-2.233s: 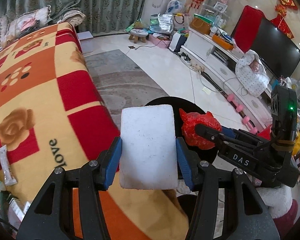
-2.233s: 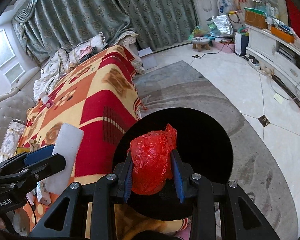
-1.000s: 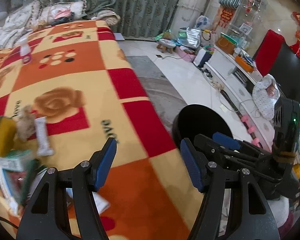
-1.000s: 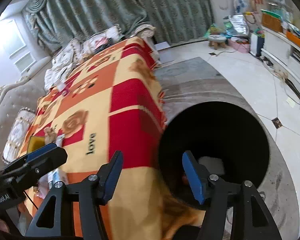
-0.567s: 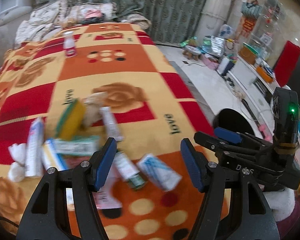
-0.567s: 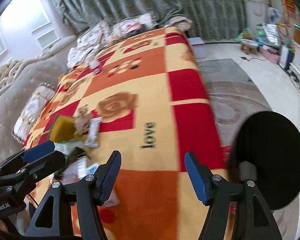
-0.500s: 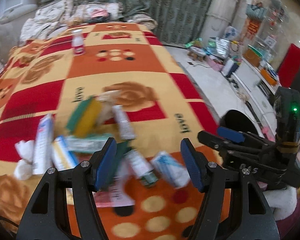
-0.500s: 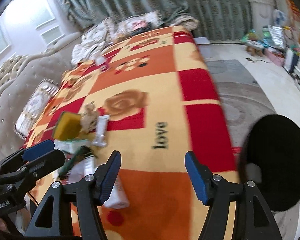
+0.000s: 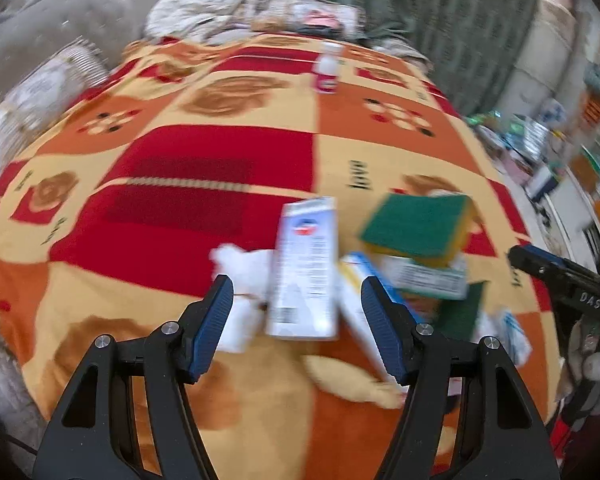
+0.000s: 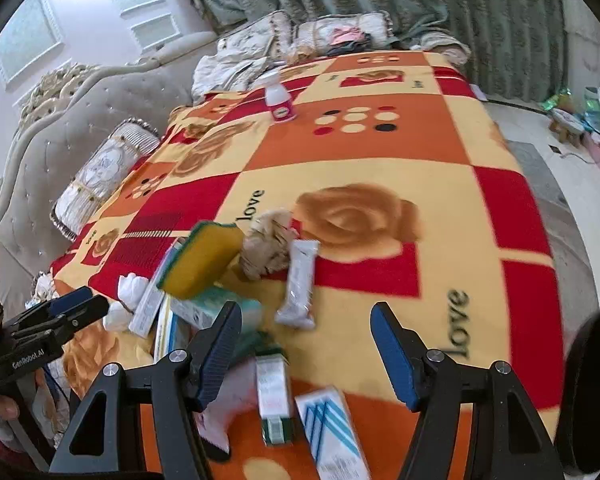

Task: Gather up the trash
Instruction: 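Move both empty grippers back over the trash on the blanket, then grasp the white tissue with the left gripper while the right grasps the beige cloth, then carry the tissue and cloth over the black bin and open both grippers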

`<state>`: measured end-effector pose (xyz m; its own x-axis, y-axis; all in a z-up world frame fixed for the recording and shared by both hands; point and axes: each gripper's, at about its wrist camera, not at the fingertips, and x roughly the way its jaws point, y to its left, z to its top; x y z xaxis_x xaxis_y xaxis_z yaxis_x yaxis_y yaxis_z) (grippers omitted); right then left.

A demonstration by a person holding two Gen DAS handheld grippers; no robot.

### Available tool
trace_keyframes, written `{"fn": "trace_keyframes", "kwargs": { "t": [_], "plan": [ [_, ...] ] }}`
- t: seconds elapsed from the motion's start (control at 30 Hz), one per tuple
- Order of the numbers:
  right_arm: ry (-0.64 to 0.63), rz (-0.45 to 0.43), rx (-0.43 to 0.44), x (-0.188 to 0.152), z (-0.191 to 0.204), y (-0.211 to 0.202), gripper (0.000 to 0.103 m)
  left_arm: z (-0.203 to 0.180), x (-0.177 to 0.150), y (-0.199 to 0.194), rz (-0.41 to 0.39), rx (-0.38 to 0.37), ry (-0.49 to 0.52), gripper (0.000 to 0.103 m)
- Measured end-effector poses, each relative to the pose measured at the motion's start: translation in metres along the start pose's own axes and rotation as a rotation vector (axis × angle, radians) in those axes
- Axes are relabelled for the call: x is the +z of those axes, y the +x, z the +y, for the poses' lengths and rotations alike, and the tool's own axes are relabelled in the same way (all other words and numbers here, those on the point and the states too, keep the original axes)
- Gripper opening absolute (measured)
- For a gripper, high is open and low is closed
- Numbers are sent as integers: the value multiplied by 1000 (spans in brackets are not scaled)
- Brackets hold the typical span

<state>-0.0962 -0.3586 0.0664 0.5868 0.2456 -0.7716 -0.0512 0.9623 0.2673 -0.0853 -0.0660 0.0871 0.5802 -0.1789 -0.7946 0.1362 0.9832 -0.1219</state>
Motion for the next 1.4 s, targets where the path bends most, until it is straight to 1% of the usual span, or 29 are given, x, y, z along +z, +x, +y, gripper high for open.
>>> {"fn": "trace_keyframes", "kwargs": {
  "t": [0.13,0.27,0.37,0.43,0.53,0.57,0.6,0.63,0.67,0.7,0.73,0.77,0.8,0.87,1.0,1.07,1.1,1.23,1.3,1.4],
  "plan": [
    [-68,4,-6,16,13,21,64,30,1,8,9,10,-55,65],
    [-126,48,-34,30,19,47,64,43,-1,18,28,-5,-75,65],
    [-165,89,-15,39,27,65,64,46,0,28,46,-30,-83,66],
    [-182,96,-28,43,31,75,64,47,-1,36,63,-64,-92,66],
    [-185,110,-4,48,34,92,64,42,-2,45,70,-78,-74,66],
    [-184,115,-2,49,35,97,61,40,-3,48,71,-68,-62,65],
    [-186,119,-4,49,36,101,56,39,-3,51,75,-57,-55,65],
    [-191,127,4,49,37,104,42,39,-3,56,83,-49,-50,65],
    [-193,132,14,49,39,106,37,39,-4,59,87,-56,-52,65],
    [-192,120,14,49,40,105,35,41,-4,63,94,-74,-55,64],
    [-194,107,12,48,41,103,32,41,-5,64,94,-86,-60,59],
    [-195,97,18,48,41,99,31,41,-5,63,85,-93,-64,41],
    [-193,90,23,48,41,95,31,41,-4,63,89,-88,-61,29],
    [-190,64,29,48,41,83,31,39,-3,59,89,-100,-58,28],
    [-170,3,48,50,36,49,30,31,4,39,51,-124,-38,25],
    [-156,-23,55,47,31,29,30,25,7,27,30,-150,-31,25],
    [-153,-32,56,46,29,22,30,19,9,19,17,-169,-22,25],
    [-146,-63,50,34,21,-7,30,-7,14,-1,-16,-205,29,25],
    [-135,-73,49,26,15,-18,30,-22,15,-6,-20,-221,53,25],
    [-136,-79,23,15,7,-29,31,-48,15,-11,-23,-238,95,25]
  ]
}}
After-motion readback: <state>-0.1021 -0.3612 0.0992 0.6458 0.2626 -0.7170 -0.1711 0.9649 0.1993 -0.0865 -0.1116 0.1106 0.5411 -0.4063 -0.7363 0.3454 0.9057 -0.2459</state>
